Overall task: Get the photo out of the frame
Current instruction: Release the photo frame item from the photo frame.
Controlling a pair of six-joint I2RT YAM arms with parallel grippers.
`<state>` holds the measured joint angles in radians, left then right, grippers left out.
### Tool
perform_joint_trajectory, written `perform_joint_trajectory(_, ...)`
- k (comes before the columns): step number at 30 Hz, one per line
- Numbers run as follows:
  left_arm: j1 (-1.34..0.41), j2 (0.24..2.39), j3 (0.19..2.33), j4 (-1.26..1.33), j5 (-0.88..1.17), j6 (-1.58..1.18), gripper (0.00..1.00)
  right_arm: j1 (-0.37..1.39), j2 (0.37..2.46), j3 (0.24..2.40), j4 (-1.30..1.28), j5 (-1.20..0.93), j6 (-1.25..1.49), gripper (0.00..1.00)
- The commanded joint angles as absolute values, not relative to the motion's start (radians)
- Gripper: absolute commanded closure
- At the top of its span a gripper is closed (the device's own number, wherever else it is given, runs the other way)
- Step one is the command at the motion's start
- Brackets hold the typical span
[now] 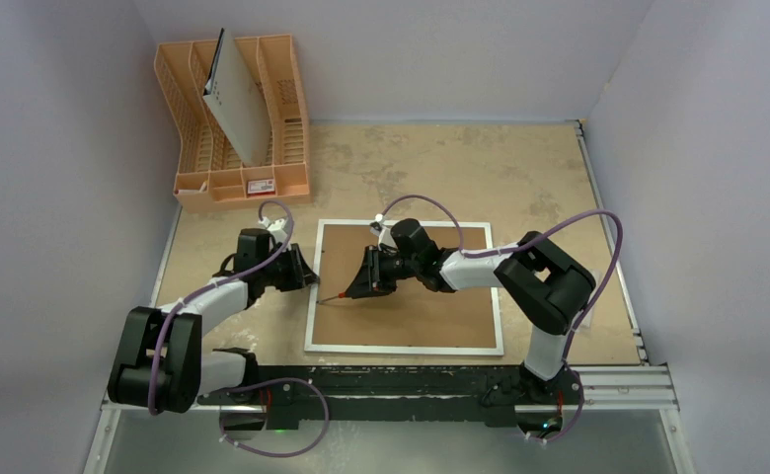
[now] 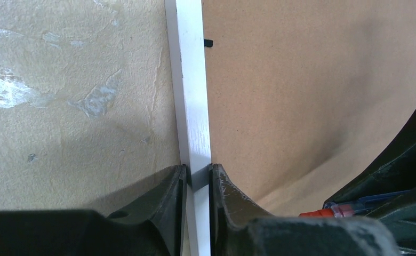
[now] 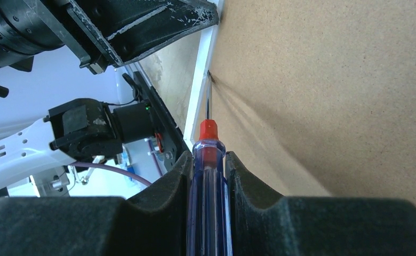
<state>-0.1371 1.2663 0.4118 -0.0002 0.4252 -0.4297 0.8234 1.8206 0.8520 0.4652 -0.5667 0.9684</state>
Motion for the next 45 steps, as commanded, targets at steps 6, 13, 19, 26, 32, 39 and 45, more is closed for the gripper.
perform_joint_trajectory(6,-0.137,1.214,0.32,0.061,0.447,-0.5,0.89,0.874,1.843,0.818,0.52,-0.466,1.003,1.0)
perform_joint_trajectory(13,-0.142,1.204,0.291,0.086,0.461,-0.529,0.93,0.905,1.837,0.819,0.523,-0.412,1.011,1.0)
perform_joint_trajectory(19,-0.164,1.19,0.267,0.113,0.453,-0.571,0.95,0.938,1.825,0.807,0.526,-0.341,1.029,1.0)
perform_joint_trajectory(26,-0.17,1.151,0.254,0.107,0.437,-0.593,0.96,0.947,1.806,0.839,0.456,-0.275,1.003,1.0)
perform_joint_trajectory(32,-0.172,1.149,0.264,0.11,0.443,-0.597,0.96,0.961,1.816,1.003,0.216,-0.22,0.911,1.0)
perform_joint_trajectory(39,-0.172,1.136,0.261,0.111,0.442,-0.605,0.96,1.005,1.818,1.171,-0.008,-0.094,0.866,1.0)
perform_joint_trajectory(45,-0.173,1.127,0.257,0.116,0.441,-0.614,0.96,1.059,1.843,1.3,-0.145,-0.003,0.862,1.0)
